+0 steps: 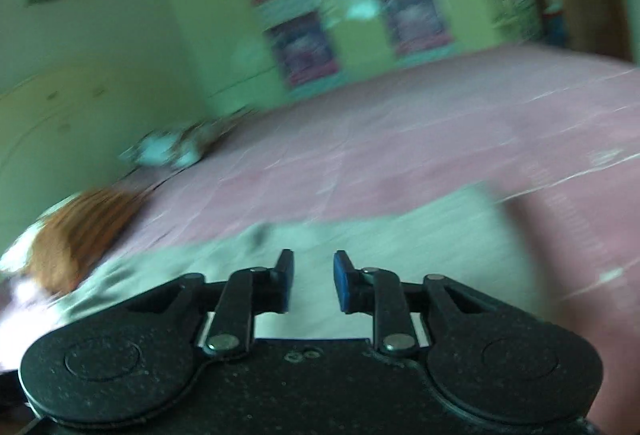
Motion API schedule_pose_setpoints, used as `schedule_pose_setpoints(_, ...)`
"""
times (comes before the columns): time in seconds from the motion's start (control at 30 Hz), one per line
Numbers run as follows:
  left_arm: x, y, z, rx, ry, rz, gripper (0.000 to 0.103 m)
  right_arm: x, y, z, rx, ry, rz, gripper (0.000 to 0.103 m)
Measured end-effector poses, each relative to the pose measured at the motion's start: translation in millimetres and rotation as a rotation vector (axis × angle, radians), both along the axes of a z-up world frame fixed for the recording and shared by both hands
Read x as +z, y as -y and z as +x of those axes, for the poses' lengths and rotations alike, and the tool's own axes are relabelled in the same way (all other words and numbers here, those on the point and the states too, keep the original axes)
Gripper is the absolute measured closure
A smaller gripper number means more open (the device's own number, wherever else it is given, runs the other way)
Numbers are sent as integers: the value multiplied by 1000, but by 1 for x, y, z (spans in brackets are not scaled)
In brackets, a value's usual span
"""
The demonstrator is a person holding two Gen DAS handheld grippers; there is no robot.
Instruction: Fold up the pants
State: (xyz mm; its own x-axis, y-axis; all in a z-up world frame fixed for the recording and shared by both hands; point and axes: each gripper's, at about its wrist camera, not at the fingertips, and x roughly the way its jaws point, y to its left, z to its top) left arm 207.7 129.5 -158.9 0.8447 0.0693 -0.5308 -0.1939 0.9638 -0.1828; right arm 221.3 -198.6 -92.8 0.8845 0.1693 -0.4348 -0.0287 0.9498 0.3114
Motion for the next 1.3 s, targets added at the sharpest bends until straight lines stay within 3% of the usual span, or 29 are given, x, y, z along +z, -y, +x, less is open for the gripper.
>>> schedule_pose_setpoints(0.07, 2, 27, 20, -73, 16, 20, 0, -18, 22, 6, -47, -103, -21, 84)
schedule_pose_setpoints(0.1, -4, 41, 34, -114, -19, 43, 0, -34, 32, 17, -35, -226, -22, 86)
schedule_pose_setpoints(0.13, -16, 54, 53, -152, -109, 89, 0, -42, 41, 23, -2, -287, -3, 91)
schedule_pose_setpoints(0.17, -28, 63, 65, -174, -184, 126, 0, -39, 51, 20, 10, -260, 27, 93)
schedule_pose_setpoints(0.2, -32, 66, 70, -180, -182, 130, 0, -34, 58, 19, 11, -248, 33, 93)
schedule_pose_setpoints(0.33, -5, 69, 82, -128, -87, 135, 0, -9, 77, 29, 8, -156, 10, 89)
schedule_pose_setpoints(0.47, 17, 83, 121, -162, -13, 137, 0, -4, 80, 68, 44, -136, -63, 94)
schedule_pose_setpoints(0.57, 11, 100, 148, -216, -11, 127, 0, -3, 63, 96, 91, -119, -94, 97)
schedule_pose_setpoints(0.6, 2, 103, 158, -239, -39, 134, 0, -5, 57, 102, 109, -120, -104, 97)
schedule_pose_setpoints(0.67, -29, 109, 181, -242, -190, 189, 0, -18, 46, 122, 106, -190, -166, 101)
schedule_pose_setpoints(0.73, -42, 101, 178, -248, -163, 134, 0, -44, 53, 141, 92, -304, -161, 103)
schedule_pose_setpoints(0.83, -37, 96, 175, -236, -162, 113, 0, -43, 64, 139, 100, -279, -120, 103)
schedule_pose_setpoints(0.9, -29, 96, 169, -211, -110, 118, 0, -30, 65, 128, 87, -216, -129, 103)
schedule_pose_setpoints(0.97, -35, 96, 169, -201, -131, 122, 0, -20, 63, 121, 77, -148, -147, 88)
schedule_pose_setpoints(1.0, -43, 96, 173, -208, -173, 121, 0, -24, 63, 123, 81, -164, -155, 88)
schedule_pose_setpoints(1.07, -47, 93, 172, -210, -162, 103, 0, -45, 62, 137, 95, -295, -190, 90)
schedule_pose_setpoints(1.13, -45, 92, 170, -214, -169, 110, 0, -43, 61, 134, 116, -282, -213, 89)
schedule_pose_setpoints(1.2, -41, 90, 171, -213, -179, 123, 0, -30, 67, 124, 116, -247, -163, 81)
schedule_pose_setpoints(1.23, -38, 89, 168, -207, -186, 125, 0, -25, 71, 115, 103, -214, -137, 69)
schedule_pose_setpoints(1.27, -35, 89, 163, -199, -191, 131, 0, -19, 75, 105, 80, -184, -115, 47)
schedule_pose_setpoints(1.3, -32, 89, 159, -196, -196, 140, 0, -14, 78, 94, 60, -157, -103, 36)
